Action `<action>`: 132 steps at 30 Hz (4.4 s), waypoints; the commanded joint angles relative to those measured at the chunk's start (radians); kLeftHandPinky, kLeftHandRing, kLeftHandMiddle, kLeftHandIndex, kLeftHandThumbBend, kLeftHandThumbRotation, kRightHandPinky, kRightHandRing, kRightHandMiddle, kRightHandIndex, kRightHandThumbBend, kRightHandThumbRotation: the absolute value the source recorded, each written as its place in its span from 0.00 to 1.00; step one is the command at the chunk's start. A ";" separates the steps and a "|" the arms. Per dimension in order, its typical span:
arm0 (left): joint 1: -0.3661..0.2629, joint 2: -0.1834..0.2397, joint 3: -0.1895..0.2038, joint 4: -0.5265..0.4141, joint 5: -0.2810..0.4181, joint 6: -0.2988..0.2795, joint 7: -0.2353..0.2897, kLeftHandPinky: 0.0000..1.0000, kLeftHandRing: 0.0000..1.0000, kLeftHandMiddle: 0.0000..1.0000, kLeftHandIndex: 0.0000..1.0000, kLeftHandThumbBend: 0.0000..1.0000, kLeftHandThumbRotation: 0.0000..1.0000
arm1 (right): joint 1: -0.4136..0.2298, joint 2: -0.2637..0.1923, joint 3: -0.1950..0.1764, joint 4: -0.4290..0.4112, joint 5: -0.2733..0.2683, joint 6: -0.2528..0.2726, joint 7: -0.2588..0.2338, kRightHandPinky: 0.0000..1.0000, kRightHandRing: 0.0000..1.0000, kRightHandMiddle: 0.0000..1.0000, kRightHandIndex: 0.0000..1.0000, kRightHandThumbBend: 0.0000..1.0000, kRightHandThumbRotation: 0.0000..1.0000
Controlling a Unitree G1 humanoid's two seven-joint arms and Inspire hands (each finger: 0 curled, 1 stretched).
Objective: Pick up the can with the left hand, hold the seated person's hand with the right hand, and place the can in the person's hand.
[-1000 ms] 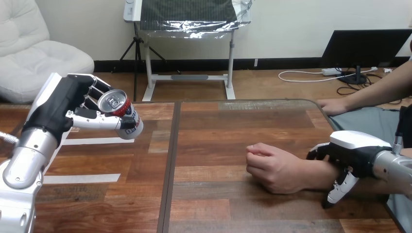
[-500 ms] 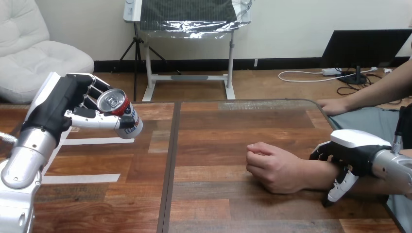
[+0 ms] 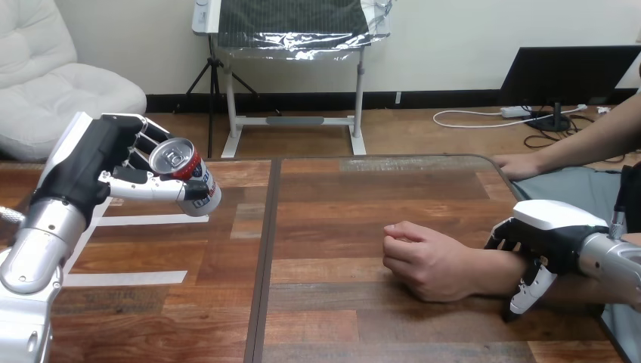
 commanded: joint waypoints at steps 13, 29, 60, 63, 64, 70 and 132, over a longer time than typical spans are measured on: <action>-0.042 0.019 0.021 -0.069 -0.004 -0.020 0.003 0.30 0.35 0.38 0.42 0.77 0.00 | 0.048 0.044 0.055 0.073 -0.028 0.033 -0.025 0.33 0.43 0.52 0.59 0.89 0.06; -0.042 0.014 0.020 -0.068 -0.008 -0.021 0.002 0.30 0.35 0.38 0.41 0.77 0.00 | 0.055 0.057 0.047 0.081 -0.002 0.020 -0.025 0.25 0.34 0.44 0.52 0.88 0.04; -0.049 0.013 0.020 -0.054 -0.013 -0.035 -0.001 0.30 0.36 0.39 0.42 0.76 0.00 | 0.062 0.064 0.033 0.057 0.034 0.002 -0.009 0.36 0.44 0.51 0.51 0.83 0.13; -0.050 0.013 0.019 -0.052 -0.012 -0.038 -0.001 0.30 0.35 0.38 0.41 0.76 0.00 | 0.061 0.066 0.032 0.057 0.037 0.004 -0.004 0.38 0.46 0.52 0.52 0.83 0.15; -0.050 0.013 0.019 -0.052 -0.011 -0.039 0.000 0.30 0.35 0.38 0.41 0.76 0.00 | 0.060 0.067 0.032 0.057 0.037 0.004 -0.003 0.38 0.46 0.52 0.52 0.83 0.15; -0.051 0.012 0.020 -0.057 -0.013 -0.025 -0.001 0.30 0.35 0.38 0.41 0.76 0.00 | 0.059 0.074 0.032 0.051 0.039 0.015 0.001 0.39 0.47 0.52 0.53 0.83 0.15; -0.054 0.010 0.019 -0.056 -0.010 -0.034 0.006 0.29 0.35 0.38 0.41 0.76 0.00 | 0.041 0.095 0.017 0.054 0.060 0.033 0.012 0.23 0.31 0.39 0.39 0.85 0.00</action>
